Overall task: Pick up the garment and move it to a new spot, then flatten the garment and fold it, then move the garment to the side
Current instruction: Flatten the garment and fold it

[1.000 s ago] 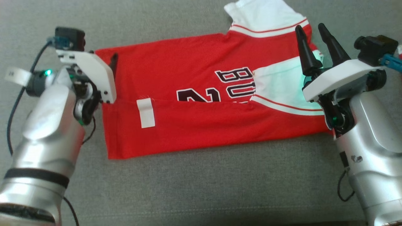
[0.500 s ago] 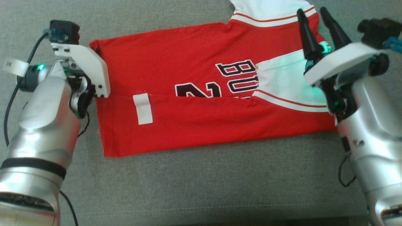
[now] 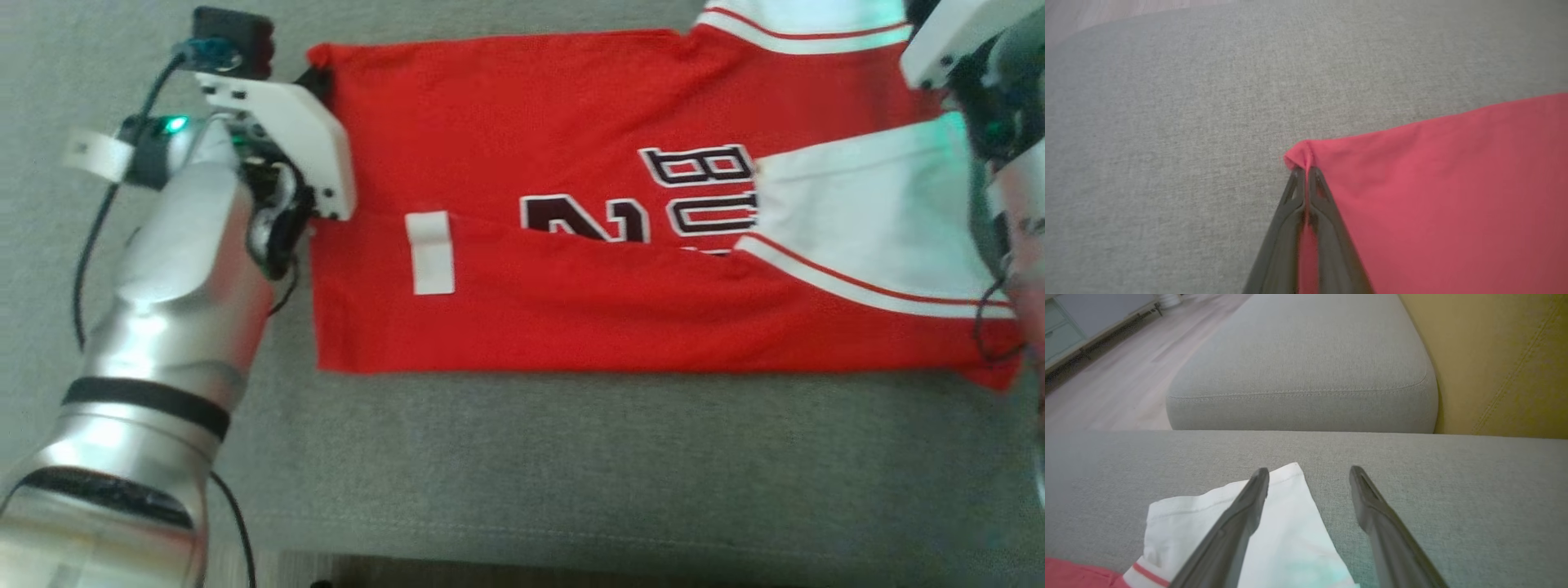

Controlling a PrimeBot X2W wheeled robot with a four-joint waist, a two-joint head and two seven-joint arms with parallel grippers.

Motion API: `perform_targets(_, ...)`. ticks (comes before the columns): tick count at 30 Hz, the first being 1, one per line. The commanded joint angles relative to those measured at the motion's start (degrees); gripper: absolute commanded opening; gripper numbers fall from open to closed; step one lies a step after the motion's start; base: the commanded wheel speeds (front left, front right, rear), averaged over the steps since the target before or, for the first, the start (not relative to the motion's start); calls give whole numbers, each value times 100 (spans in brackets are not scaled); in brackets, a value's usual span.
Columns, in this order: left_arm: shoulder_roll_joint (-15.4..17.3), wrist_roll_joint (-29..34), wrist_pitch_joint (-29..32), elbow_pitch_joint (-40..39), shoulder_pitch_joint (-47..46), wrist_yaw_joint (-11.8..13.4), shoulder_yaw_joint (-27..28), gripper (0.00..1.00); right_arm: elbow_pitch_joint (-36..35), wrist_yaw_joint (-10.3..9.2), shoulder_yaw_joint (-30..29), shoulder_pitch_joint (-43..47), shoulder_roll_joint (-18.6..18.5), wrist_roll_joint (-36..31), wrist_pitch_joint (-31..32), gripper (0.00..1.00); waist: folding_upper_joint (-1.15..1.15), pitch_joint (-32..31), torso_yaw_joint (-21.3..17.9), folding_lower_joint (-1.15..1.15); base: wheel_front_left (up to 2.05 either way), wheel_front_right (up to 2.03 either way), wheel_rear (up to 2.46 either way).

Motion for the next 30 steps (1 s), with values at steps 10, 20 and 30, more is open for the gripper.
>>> perform_targets(10, -284, 11, -452, -381, -364, -257, -211, 0, 1033, 37, -19, -925, -342, -712, 509, 100, 0, 332, 830, -1, 0, 0, 0)
perform_targets(20, -467, -75, -767, -476, -444, -327, -371, 0, 1772, 37, -73, -1316, -475, -1209, 665, 99, 0, 457, 1144, -1, 0, 0, 0)
perform_targets(30, -430, -164, -1364, -441, -515, -98, -224, 0, 1800, 37, -243, -1459, -469, -1340, -292, 0, 0, 341, 1049, -1, 0, 0, 0)
